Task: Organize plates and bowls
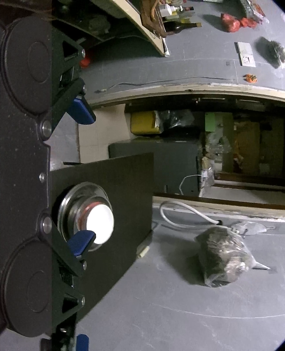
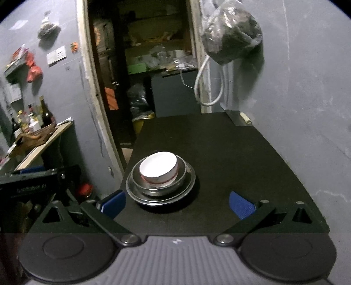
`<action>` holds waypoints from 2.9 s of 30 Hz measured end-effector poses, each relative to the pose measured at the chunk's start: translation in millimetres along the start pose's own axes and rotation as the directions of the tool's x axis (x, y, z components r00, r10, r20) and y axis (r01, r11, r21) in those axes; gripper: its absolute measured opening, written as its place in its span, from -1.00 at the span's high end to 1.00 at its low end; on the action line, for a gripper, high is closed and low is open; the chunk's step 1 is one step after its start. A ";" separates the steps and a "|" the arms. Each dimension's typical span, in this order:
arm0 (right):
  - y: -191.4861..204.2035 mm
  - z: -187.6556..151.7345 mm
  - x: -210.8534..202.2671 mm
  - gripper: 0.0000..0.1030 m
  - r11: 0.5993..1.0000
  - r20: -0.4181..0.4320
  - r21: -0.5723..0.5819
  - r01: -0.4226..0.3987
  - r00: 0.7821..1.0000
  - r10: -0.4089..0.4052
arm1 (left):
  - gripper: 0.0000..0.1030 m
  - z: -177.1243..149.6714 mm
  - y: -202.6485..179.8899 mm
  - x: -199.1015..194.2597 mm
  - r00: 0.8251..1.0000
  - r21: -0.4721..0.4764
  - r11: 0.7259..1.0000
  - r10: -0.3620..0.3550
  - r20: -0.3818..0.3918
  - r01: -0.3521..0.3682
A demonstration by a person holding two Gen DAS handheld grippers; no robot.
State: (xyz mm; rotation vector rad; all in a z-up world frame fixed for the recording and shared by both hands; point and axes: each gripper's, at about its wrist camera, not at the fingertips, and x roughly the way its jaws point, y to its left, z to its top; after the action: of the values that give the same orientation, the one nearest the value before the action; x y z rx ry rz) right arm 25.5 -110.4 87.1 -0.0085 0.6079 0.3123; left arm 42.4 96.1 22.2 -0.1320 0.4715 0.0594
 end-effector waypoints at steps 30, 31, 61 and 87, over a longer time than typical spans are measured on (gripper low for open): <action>-76.2 -26.7 -17.6 -1.00 0.992 -0.102 0.011 -0.125 0.987 0.126 | -0.98 -27.1 -72.9 -40.6 0.969 0.070 0.979 0.200 -0.144 -0.192; -75.8 -28.8 -16.6 -1.00 0.992 -0.112 0.011 -0.126 0.986 0.127 | -0.98 -29.6 -74.0 -41.9 0.967 0.077 0.978 0.204 -0.149 -0.195; -59.2 -27.1 -7.8 -1.00 1.000 -0.137 -0.005 0.018 0.990 -0.019 | -0.98 -26.9 -54.2 3.5 0.975 0.136 0.985 0.132 -0.179 -0.109; -52.6 -18.7 0.1 -1.00 0.999 -0.135 -0.037 0.002 0.991 -0.007 | -0.98 -24.6 -49.3 3.4 0.976 0.134 0.984 0.138 -0.166 -0.117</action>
State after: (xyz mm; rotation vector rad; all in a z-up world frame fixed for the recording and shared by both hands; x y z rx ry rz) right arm 30.4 -162.3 67.3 -0.0673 0.7365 0.3199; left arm 38.7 44.0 4.5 0.0158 0.6571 0.1451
